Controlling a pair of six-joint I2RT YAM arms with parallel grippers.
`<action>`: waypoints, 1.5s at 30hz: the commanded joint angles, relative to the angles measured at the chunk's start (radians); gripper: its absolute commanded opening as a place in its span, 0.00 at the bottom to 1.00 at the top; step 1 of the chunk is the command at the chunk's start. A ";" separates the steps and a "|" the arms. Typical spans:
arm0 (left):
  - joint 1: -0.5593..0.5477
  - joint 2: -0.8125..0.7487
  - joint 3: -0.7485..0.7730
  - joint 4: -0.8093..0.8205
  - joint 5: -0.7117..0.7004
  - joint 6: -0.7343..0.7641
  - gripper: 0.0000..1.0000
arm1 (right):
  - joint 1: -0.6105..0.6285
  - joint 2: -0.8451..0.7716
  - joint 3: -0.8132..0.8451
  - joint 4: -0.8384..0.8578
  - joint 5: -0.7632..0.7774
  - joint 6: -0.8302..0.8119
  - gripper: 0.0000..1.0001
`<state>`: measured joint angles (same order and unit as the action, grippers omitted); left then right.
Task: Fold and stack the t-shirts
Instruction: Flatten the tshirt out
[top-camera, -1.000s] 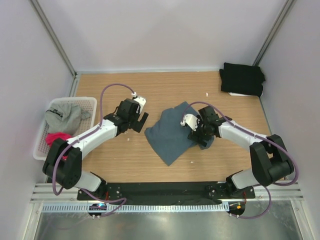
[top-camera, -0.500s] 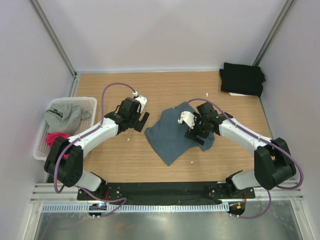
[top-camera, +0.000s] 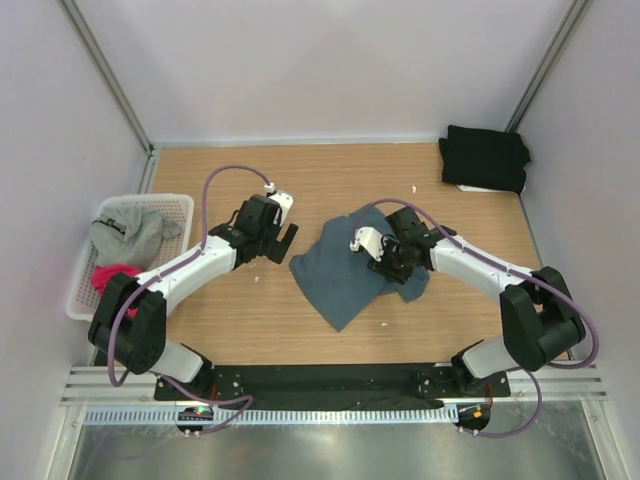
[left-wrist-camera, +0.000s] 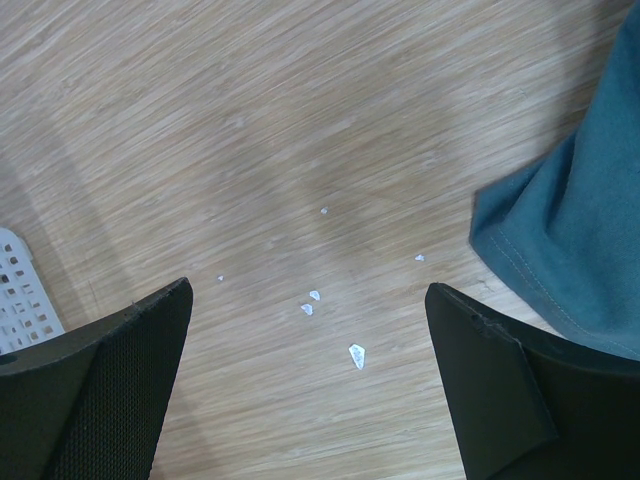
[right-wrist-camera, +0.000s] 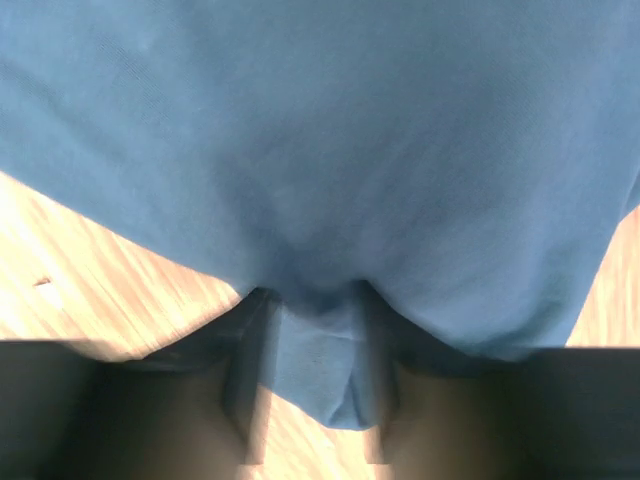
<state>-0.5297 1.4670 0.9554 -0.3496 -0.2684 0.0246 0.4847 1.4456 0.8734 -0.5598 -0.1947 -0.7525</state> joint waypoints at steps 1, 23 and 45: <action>0.007 -0.005 0.025 0.011 -0.014 -0.017 1.00 | 0.006 0.006 0.016 0.067 0.032 0.031 0.36; 0.007 -0.131 0.060 0.043 0.046 0.041 0.94 | 0.017 -0.111 0.527 -0.065 0.101 0.079 0.08; -0.504 0.202 0.238 -0.040 -0.050 0.188 0.82 | -0.024 0.208 0.588 0.137 0.350 0.306 0.02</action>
<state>-1.0164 1.6245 1.1576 -0.4187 -0.2382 0.1696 0.4805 1.6344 1.4044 -0.4614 0.1226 -0.5179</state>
